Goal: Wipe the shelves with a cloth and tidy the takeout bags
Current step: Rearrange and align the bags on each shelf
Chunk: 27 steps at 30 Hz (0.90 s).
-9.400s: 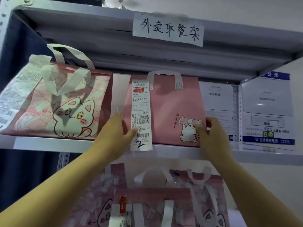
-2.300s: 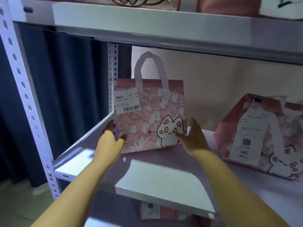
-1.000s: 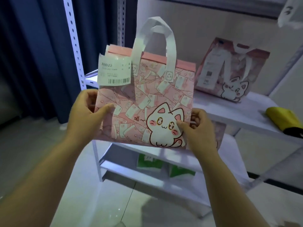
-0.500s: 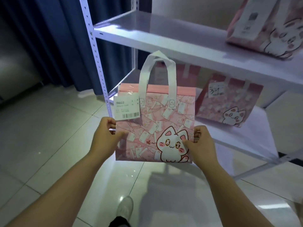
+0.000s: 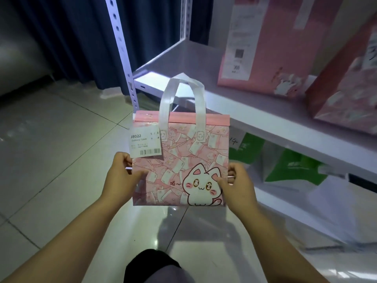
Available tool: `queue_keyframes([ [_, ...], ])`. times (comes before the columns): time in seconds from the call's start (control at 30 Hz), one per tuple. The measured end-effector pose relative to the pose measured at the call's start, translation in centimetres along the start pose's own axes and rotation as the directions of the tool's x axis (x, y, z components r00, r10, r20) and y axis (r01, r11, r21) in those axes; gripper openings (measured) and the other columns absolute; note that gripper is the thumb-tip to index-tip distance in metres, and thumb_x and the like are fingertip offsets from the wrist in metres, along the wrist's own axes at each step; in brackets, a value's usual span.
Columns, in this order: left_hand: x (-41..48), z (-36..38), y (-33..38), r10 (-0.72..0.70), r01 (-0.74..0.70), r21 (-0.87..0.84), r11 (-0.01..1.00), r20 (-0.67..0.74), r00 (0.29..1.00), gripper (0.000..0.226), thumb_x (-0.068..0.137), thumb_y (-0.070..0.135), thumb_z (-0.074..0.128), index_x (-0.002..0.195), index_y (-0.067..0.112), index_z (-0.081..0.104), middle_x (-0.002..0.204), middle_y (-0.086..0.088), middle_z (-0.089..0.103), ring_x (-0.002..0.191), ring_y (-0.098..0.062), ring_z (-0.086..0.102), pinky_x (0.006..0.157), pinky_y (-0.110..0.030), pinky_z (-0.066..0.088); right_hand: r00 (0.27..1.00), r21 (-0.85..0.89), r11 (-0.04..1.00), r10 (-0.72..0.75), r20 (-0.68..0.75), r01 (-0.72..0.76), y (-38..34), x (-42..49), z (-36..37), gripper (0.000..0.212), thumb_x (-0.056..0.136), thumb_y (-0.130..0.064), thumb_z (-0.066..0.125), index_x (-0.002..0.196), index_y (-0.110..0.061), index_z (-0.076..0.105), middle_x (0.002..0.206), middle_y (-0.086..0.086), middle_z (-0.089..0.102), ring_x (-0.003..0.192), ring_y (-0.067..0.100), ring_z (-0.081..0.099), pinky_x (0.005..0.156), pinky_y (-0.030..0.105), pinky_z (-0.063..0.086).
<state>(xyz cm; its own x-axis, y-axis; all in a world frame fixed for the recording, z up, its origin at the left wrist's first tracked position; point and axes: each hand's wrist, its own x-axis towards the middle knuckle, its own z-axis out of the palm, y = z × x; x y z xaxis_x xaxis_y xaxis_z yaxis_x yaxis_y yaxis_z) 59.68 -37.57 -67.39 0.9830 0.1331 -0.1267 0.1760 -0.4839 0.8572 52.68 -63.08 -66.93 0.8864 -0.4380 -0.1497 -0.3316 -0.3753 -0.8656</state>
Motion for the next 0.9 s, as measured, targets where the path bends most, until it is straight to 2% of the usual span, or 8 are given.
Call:
queue_keyframes([
  [0.13,3.6,3.4,-5.4,0.037,-0.037,-0.001,0.999,-0.023,0.999,0.038,0.076,0.013,0.071,0.079,0.027,0.036,0.086,0.004,0.062,0.071,-0.014,0.061,0.046,-0.021,0.04,0.997,-0.041,0.996,-0.081,0.003,0.081,4.7,4.4,3.9,0.027,0.083,-0.021,0.067,0.083,-0.037,0.047,0.085,-0.016,0.061,0.076,0.001,0.06,0.055,0.026,0.054],
  [0.2,5.4,5.1,-7.5,0.066,-0.067,-0.005,0.998,-0.037,0.997,0.032,0.078,0.013,0.067,0.083,0.025,0.037,0.087,0.001,0.062,0.072,-0.017,0.062,0.047,-0.026,0.045,0.993,-0.048,0.992,-0.114,-0.012,0.113,6.6,6.5,5.5,0.026,0.083,-0.021,0.068,0.083,-0.036,0.046,0.084,-0.015,0.061,0.075,0.002,0.06,0.056,0.03,0.054],
  [0.27,7.0,6.5,-8.9,0.097,-0.098,-0.011,0.995,-0.055,0.994,0.028,0.081,0.011,0.061,0.086,0.026,0.038,0.091,0.0,0.061,0.077,-0.021,0.062,0.058,-0.037,0.052,0.989,-0.051,0.988,-0.145,-0.041,0.143,7.9,8.3,6.8,0.028,0.083,-0.02,0.068,0.08,-0.036,0.046,0.081,-0.016,0.061,0.072,0.0,0.059,0.052,0.023,0.05],
  [0.37,8.8,8.0,-10.2,0.145,-0.147,-0.009,0.989,-0.079,0.986,0.031,0.085,0.01,0.057,0.081,0.031,0.035,0.09,0.006,0.059,0.077,-0.013,0.06,0.053,-0.03,0.045,0.981,-0.056,0.983,-0.178,-0.081,0.174,9.2,10.5,8.1,0.03,0.083,-0.018,0.068,0.079,-0.037,0.046,0.078,-0.017,0.061,0.067,-0.006,0.058,0.047,0.01,0.042],
  [0.53,11.9,9.3,-11.0,0.181,-0.178,0.034,0.983,-0.111,0.977,0.025,0.086,0.015,0.059,0.09,0.027,0.037,0.087,0.012,0.056,0.074,-0.005,0.056,0.05,-0.023,0.039,0.976,-0.048,0.984,-0.174,-0.134,0.169,9.6,13.7,10.0,0.026,0.083,-0.015,0.068,0.08,-0.033,0.049,0.08,-0.014,0.062,0.073,0.001,0.061,0.053,0.025,0.053],
  [0.67,14.5,10.7,-10.8,0.189,-0.182,0.075,0.98,-0.092,0.978,0.026,0.088,0.018,0.058,0.099,0.027,0.036,0.095,0.004,0.057,0.073,-0.012,0.058,0.05,-0.024,0.041,0.961,-0.08,0.984,-0.174,-0.215,0.16,9.9,16.2,11.3,0.023,0.084,-0.012,0.067,0.081,-0.029,0.051,0.078,-0.013,0.062,0.068,0.0,0.059,0.044,0.013,0.043],
  [0.8,16.8,12.7,-10.4,0.172,-0.166,0.08,0.983,-0.069,0.983,0.025,0.09,0.016,0.056,0.103,0.026,0.037,0.108,-0.004,0.059,0.084,-0.024,0.057,0.068,-0.035,0.049,0.959,-0.033,0.998,-0.066,-0.276,0.06,11.1,18.5,12.5,0.017,0.086,-0.009,0.063,0.093,-0.023,0.056,0.079,-0.01,0.061,0.07,0.006,0.061,0.043,0.017,0.043],
  [0.9,18.2,14.2,-10.5,0.159,-0.152,0.088,0.984,-0.072,0.985,0.021,0.092,0.01,0.051,0.109,0.021,0.044,0.118,-0.008,0.058,0.087,-0.022,0.053,0.068,-0.031,0.046,0.947,-0.078,0.992,0.071,-0.314,-0.1,11.6,20.3,13.3,0.022,0.09,-0.013,0.058,0.112,-0.014,0.057,0.091,0.002,0.062,0.076,0.02,0.057,0.059,0.026,0.044],
])
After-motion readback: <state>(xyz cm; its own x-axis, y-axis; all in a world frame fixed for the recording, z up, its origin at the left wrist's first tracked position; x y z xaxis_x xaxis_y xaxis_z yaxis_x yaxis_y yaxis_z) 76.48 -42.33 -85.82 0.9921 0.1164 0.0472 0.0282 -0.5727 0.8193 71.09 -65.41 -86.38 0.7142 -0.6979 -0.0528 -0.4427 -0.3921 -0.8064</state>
